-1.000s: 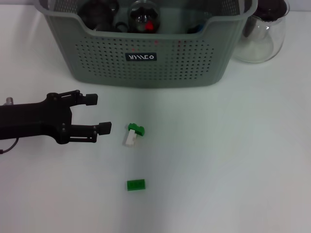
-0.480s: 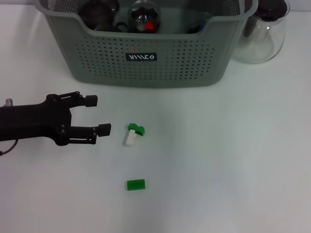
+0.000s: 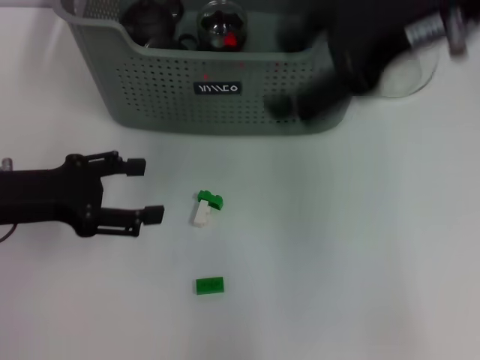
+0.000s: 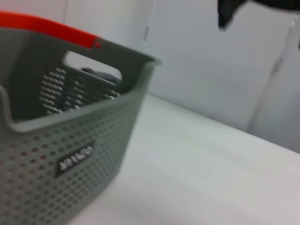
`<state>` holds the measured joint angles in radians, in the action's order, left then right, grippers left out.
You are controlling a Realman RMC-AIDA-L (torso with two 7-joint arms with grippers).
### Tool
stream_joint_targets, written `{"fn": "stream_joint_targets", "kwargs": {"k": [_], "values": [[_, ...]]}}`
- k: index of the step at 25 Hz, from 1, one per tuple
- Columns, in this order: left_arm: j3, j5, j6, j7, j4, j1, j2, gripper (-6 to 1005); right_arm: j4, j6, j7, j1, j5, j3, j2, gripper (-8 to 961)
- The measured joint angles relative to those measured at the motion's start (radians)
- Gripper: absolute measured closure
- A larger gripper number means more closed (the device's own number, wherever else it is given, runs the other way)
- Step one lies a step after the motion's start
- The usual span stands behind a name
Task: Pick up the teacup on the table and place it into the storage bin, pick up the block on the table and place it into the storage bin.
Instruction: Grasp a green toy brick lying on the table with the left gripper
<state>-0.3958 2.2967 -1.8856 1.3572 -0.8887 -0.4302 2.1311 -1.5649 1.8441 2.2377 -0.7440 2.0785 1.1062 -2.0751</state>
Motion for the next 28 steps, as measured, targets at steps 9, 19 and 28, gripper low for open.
{"fn": "stream_joint_targets", "kwargs": {"k": [9,19,28], "values": [[-0.075,0.06,-0.062,0.037,-0.112,-0.018,0.001,128,0.174,0.07,-0.082,0.055,0.061,-0.002,-0.007,29],[-0.601,0.127,-0.046,0.327,-0.443,-0.047,0.044,129,0.319,0.044,-0.118,0.069,0.151,-0.051,-0.005,35],[-1.003,0.157,0.066,0.544,-0.576,-0.081,0.046,130,0.413,-0.015,-0.165,0.073,0.153,-0.097,-0.001,33]]}}
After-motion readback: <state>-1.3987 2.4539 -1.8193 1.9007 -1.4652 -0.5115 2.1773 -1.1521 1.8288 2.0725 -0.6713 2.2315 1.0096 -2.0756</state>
